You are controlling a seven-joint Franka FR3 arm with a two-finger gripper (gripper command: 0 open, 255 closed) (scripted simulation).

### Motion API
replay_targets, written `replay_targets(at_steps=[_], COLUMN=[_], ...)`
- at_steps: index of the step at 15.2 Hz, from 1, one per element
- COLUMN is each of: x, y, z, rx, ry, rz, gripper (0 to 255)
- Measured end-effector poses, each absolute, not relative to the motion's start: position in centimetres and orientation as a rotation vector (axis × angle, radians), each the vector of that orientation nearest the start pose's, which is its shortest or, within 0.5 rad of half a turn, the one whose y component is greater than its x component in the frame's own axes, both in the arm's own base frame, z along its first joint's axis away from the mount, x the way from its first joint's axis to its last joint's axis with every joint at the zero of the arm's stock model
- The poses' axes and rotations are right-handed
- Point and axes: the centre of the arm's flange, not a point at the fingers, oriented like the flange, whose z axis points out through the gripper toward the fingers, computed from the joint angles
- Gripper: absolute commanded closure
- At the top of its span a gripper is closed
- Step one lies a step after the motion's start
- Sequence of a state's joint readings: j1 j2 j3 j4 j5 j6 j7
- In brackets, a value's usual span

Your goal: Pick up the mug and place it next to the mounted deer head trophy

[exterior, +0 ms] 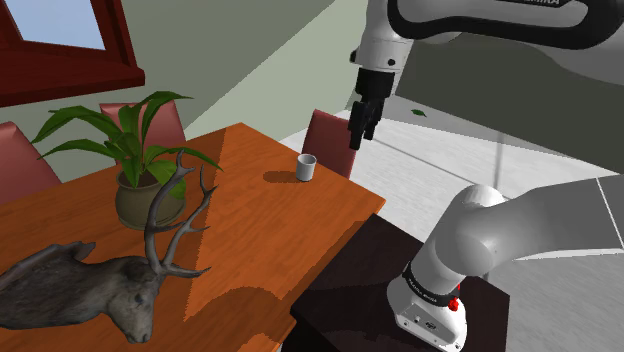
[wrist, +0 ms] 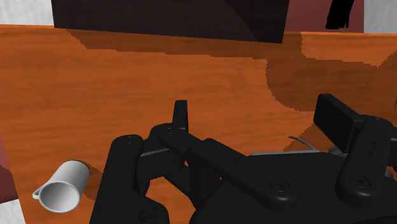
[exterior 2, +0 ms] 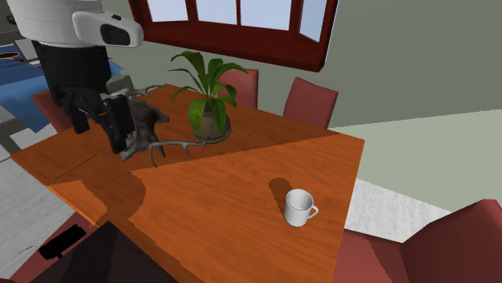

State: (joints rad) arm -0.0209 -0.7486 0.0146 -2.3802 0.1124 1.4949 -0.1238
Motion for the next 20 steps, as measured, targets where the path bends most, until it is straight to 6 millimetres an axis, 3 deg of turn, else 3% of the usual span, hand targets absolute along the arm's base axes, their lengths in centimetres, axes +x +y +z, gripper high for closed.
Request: replay_targets(at_steps=[2, 10, 20], x=[31.0, 36.0, 44.0], y=[1.0, -2.7, -7.8], z=[55.9, 48.9, 40.4], rx=[-3.021, -3.056, -3.103], ry=[-0.172, -0.174, -0.179], rz=[0.195, 0.165, 0.117], gripper=[0, 0, 0])
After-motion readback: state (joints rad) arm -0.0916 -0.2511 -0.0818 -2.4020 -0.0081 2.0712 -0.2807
